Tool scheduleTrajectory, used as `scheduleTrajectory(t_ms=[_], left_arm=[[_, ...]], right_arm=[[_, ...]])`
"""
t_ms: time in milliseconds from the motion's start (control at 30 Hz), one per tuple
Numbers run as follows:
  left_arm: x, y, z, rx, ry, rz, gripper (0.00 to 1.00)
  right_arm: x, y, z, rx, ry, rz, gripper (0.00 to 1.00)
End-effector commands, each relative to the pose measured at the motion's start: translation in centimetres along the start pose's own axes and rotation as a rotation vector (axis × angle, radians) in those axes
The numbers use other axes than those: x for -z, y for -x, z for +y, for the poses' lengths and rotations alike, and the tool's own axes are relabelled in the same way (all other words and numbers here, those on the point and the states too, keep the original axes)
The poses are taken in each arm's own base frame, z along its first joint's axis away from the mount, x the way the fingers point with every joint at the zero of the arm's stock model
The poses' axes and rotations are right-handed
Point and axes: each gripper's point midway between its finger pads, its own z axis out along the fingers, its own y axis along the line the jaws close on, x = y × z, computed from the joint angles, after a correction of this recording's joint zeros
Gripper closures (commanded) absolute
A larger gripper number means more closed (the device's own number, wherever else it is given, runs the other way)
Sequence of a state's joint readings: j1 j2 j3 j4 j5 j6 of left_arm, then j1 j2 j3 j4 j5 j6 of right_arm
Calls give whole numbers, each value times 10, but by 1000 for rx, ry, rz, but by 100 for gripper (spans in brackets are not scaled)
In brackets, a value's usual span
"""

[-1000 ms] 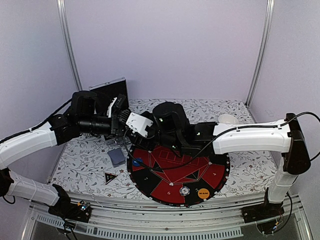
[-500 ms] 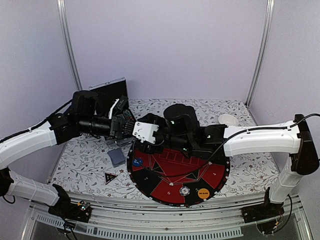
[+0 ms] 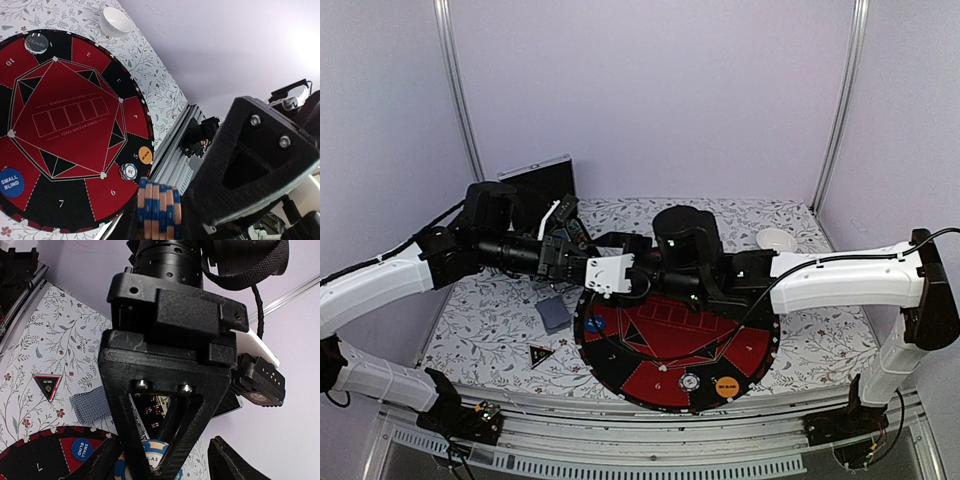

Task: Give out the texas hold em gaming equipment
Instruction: Pass from the left arm to the right

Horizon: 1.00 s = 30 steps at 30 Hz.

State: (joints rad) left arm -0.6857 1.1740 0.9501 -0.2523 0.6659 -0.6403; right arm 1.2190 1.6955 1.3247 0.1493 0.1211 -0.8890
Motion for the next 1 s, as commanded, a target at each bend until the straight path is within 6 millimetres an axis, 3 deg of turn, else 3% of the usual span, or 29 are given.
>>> scheduleTrajectory(t_ms=[0, 233, 433, 600, 800, 933, 967], left_arm=[[2, 3, -15, -36, -44, -1, 100], [3, 5, -18, -43, -49, -6, 100], [2, 4, -18, -41, -54, 0, 100], [3, 5, -21, -42, -67, -6, 100], [2, 3, -21, -37, -74, 4, 100], [2, 3, -22, -37, -80, 4, 100], [1, 2, -21, -35, -79, 5, 100]], right_arm=[[-6, -4, -5, 34, -31, 24, 38], [-8, -9, -3, 37, -20, 39, 32], [-8, -8, -5, 36, -21, 35, 51], [-9, -12, -8, 36, -31, 48, 44], [-9, -12, -9, 25, -34, 49, 59], [-8, -10, -14, 17, -47, 49, 79], [-7, -9, -15, 12, -51, 47, 89]])
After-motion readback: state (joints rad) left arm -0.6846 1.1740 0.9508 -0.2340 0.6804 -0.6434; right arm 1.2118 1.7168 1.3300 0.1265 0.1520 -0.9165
